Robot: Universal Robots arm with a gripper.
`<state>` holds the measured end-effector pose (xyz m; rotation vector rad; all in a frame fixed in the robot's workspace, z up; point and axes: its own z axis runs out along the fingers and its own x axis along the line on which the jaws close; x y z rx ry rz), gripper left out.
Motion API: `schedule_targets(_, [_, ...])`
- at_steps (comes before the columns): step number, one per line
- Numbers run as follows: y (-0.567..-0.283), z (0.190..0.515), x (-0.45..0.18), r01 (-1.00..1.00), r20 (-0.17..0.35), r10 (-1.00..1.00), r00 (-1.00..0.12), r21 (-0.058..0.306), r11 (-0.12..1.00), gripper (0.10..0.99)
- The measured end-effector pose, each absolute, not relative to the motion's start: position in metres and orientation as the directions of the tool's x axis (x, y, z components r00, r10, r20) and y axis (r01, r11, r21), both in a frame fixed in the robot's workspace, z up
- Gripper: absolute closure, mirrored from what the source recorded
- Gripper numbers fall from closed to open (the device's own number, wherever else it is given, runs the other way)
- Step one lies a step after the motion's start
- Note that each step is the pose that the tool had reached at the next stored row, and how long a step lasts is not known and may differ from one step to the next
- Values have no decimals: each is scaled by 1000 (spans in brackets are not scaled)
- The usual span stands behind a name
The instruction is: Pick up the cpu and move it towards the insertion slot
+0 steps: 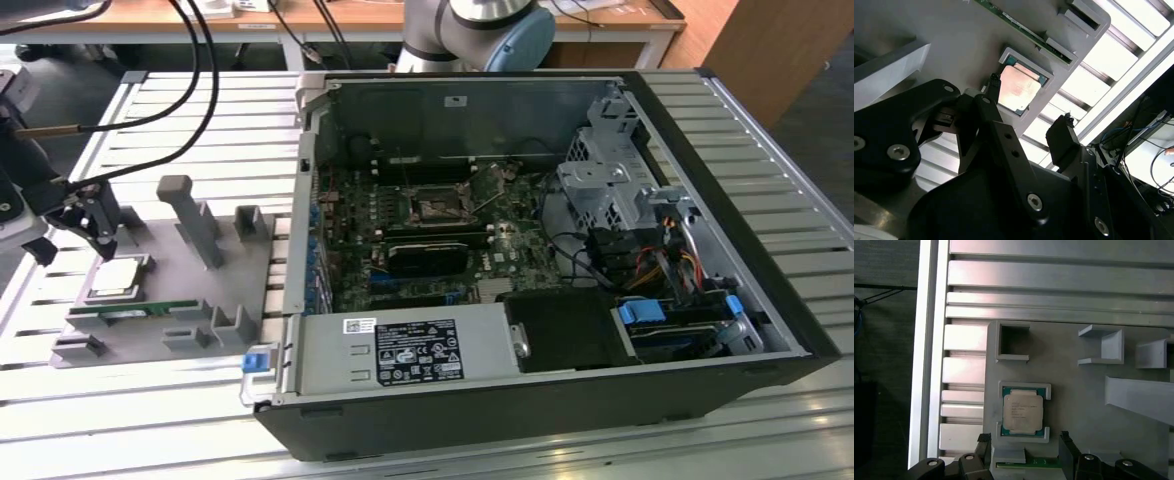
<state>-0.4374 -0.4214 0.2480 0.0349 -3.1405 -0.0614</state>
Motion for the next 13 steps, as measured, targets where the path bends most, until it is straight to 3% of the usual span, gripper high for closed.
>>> schedule_targets(13, [-423,242,-437,-22,0,-22,-1000,39,999,439])
